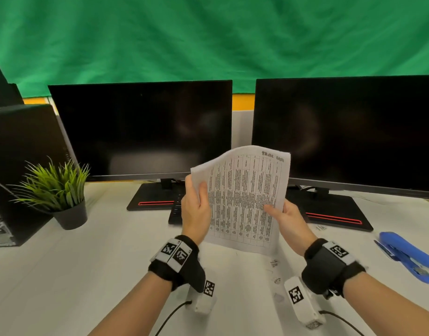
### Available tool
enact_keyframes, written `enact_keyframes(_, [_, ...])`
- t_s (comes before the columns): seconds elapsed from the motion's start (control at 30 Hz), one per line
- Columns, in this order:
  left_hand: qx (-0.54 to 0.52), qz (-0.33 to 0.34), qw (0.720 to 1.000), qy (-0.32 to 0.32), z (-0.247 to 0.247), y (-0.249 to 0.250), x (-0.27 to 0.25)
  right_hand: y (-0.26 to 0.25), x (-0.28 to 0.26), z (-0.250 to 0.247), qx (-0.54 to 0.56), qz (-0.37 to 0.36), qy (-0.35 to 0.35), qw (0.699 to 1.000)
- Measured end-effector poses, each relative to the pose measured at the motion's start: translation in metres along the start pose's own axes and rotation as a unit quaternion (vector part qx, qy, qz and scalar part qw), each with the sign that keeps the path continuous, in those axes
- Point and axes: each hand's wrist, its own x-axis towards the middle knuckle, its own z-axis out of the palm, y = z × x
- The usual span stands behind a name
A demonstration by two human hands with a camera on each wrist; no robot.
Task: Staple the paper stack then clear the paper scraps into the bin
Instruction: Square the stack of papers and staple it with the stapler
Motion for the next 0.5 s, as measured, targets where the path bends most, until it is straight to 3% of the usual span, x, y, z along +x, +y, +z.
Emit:
enact_keyframes(0.17, [0.029, 0.078, 0.996, 0.026, -0.002, 0.032, 0.026, -0.039, 0.000, -0.003, 0.003, -0.061, 0.028, 0.998])
enact_keyframes(0.27, [0.013, 0.065, 0.997, 0.041, -0.004, 0.055, 0.046, -0.068, 0.004, -0.008, -0.018, -0.106, 0.041, 0.993])
enact_keyframes(0.37, [-0.012, -0.069, 0.997, 0.023, 0.001, 0.046, 0.057, -0.067, 0.008, -0.013, -0.109, -0.086, 0.055, 0.989])
enact_keyframes(0.5, [0.036, -0.278, 0.957, -0.074, 0.018, -0.016, 0.052, -0.031, 0.004, -0.028, -0.138, 0.068, 0.029, 0.988])
